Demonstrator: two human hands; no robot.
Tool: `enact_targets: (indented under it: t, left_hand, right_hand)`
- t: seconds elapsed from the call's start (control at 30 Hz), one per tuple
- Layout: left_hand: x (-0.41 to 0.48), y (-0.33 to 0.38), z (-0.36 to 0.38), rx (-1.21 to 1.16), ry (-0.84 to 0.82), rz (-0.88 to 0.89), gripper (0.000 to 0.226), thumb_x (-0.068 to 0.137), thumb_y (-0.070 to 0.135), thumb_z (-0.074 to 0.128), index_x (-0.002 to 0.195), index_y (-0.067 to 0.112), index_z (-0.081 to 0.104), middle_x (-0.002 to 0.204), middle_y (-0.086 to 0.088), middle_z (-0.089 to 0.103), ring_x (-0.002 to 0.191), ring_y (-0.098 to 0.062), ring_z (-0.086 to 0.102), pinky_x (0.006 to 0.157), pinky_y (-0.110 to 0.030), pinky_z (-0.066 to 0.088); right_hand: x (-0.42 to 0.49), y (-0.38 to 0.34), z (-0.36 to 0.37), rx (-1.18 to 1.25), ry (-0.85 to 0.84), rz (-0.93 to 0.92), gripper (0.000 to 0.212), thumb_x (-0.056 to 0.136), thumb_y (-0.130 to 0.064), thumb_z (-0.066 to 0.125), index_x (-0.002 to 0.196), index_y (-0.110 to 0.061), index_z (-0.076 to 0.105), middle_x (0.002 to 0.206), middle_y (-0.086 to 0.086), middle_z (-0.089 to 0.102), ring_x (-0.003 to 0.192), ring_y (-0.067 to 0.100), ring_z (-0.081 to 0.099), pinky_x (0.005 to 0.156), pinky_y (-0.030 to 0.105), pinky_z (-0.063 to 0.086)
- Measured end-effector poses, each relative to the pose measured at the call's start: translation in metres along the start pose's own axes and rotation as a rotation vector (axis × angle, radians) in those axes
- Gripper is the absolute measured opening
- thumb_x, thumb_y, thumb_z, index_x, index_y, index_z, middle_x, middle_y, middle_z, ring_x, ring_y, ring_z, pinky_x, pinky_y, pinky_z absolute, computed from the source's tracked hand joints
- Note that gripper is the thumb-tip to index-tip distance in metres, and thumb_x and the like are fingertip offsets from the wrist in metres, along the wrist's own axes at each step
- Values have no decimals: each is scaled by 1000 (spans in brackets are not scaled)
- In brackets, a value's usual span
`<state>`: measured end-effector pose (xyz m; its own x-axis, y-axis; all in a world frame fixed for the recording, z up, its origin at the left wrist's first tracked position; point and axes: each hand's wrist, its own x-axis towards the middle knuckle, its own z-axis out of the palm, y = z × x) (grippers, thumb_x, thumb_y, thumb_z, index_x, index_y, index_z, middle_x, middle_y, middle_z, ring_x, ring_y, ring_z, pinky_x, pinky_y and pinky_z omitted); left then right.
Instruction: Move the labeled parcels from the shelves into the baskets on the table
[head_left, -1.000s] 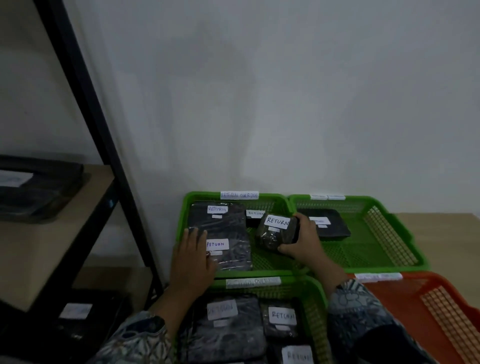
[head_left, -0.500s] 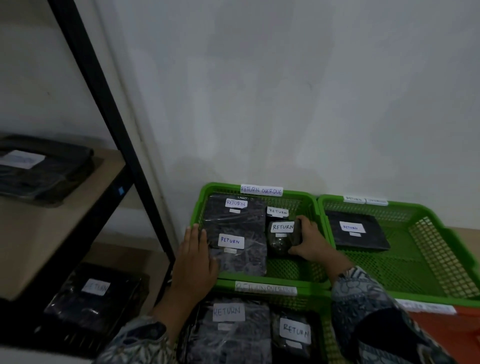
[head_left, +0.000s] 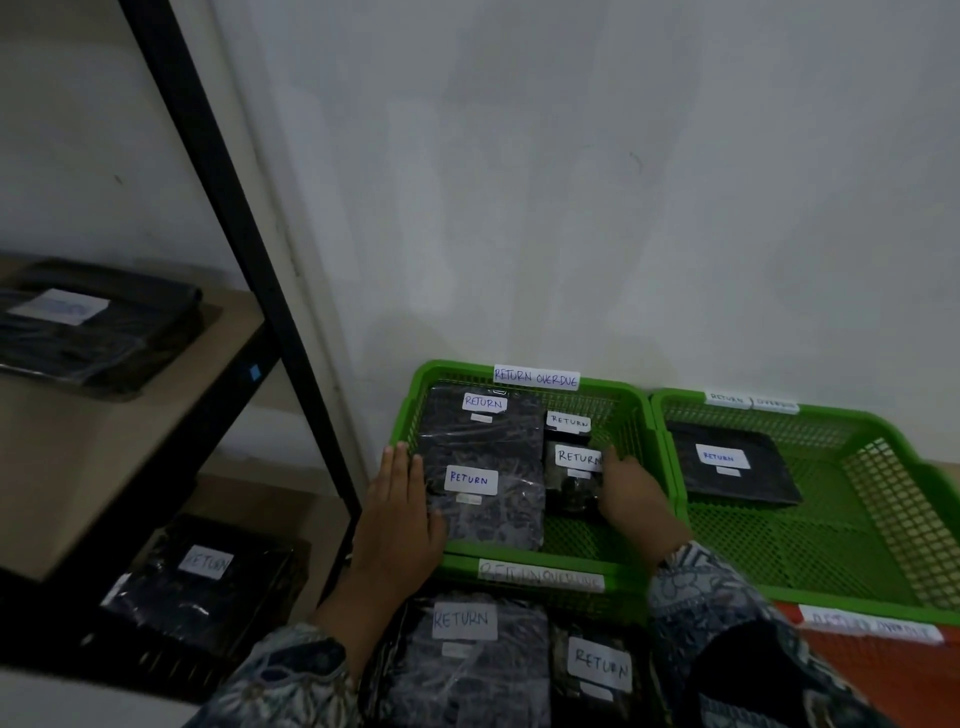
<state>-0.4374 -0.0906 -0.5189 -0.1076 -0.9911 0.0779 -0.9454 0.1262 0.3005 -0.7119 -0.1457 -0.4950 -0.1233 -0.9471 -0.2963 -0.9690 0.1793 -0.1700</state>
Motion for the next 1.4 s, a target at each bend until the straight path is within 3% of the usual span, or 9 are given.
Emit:
enact_targets:
  t: [0.17,0.33,0.5,0.67,0.87,0.97,1.07,1.27,1.4]
  left_hand:
    - [1,-1,0,19,12,27,68,84,35,28,136,-9,38,144,-30,32,135,-42,28,106,-51,21]
    - [-4,-4,-9,-36,37,58,81,82,51,7,148,4,14,155,-17,6,143,-26,-4,113,-37,-2]
    - [-27,-14,-22,-63,17,94,70,89,43,20,149,9,8,156,-12,1,141,-20,-9,114,-38,-1]
    - [-70,-28,-39,-79,-7,180,73,83,43,26,144,3,29,151,-18,24,141,-35,18,111,-47,14]
    - [-131,-62,-61,40,-40,267,64,78,39,39,129,2,53,134,-17,52,122,-33,50,95,-48,40]
    - [-165,-88,-70,26,-34,346,63,78,37,40,128,2,53,133,-17,53,123,-33,50,97,-45,43]
    - [-202,-121,-81,37,-25,360,62,79,37,40,129,3,53,133,-15,54,124,-30,49,107,-34,25]
    - [-267,-193,-101,83,-59,334,59,78,39,39,125,7,57,128,-8,59,121,-24,53,109,-32,27]
    - [-292,-239,-111,103,-77,237,59,77,39,37,120,7,62,125,-9,61,117,-25,56,93,-40,45]
  right_hand:
    - [-11,-2,-1,119,6,-29,65,93,-15,51,148,-8,18,131,22,45,113,34,53,91,39,48]
    - [-50,-24,-5,126,123,-136,59,96,-29,46,148,-14,21,149,12,30,131,28,40,100,42,45]
    - [-99,-70,-1,103,202,-223,58,96,-35,43,147,-15,24,151,8,29,135,25,34,105,38,38]
    - [-152,-115,17,67,228,-293,56,94,-32,48,144,-13,30,148,10,33,132,27,37,104,33,37]
    - [-221,-168,45,65,247,-289,56,97,-33,41,147,-11,27,152,11,28,140,28,27,112,36,28]
    - [-258,-198,62,69,286,-300,54,95,-29,44,143,-9,34,149,13,34,139,30,30,113,38,26]
    - [-291,-228,84,58,296,-299,54,92,-29,44,142,-9,38,147,13,39,139,31,31,115,41,21]
    - [-336,-298,128,8,305,-337,52,79,-37,38,120,-14,61,120,7,64,118,27,59,99,43,44]
    - [-358,-344,148,53,200,-451,52,92,-32,35,141,-15,38,145,8,41,140,25,30,117,36,15]
